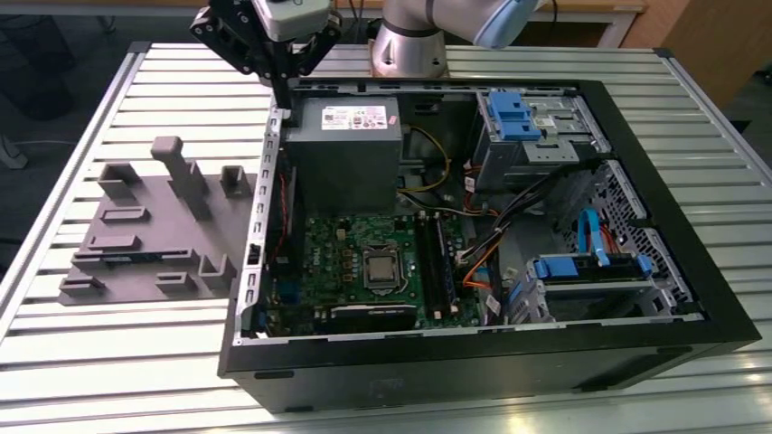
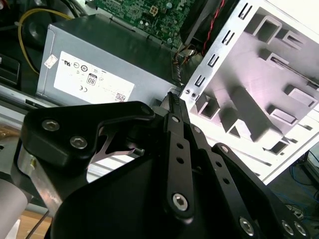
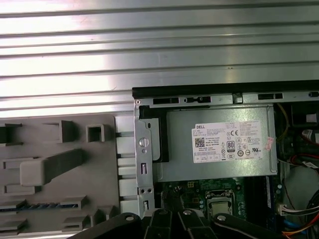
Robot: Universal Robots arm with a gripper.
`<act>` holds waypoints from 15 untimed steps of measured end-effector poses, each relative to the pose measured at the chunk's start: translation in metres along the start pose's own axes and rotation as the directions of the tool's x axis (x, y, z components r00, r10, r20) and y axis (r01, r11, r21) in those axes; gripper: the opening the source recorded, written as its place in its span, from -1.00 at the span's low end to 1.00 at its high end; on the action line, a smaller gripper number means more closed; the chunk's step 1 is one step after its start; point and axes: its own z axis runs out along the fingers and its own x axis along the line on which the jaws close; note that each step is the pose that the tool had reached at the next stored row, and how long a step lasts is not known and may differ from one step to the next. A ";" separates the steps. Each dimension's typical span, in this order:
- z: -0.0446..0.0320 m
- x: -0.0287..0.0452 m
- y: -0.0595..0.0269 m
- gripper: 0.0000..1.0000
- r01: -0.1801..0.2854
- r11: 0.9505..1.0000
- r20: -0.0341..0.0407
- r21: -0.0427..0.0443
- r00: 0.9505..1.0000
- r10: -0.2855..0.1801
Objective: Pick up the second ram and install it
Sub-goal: 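Reach for the second ram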
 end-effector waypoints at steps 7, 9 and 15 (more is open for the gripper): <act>0.0005 0.0017 -0.0001 -0.79 0.000 1.000 0.000 0.000 1.000 0.000; 0.0006 0.0021 -0.0002 -0.79 0.000 1.000 0.000 0.000 1.000 0.000; 0.0011 0.0039 -0.0003 -0.79 0.000 1.000 0.000 0.000 1.000 0.000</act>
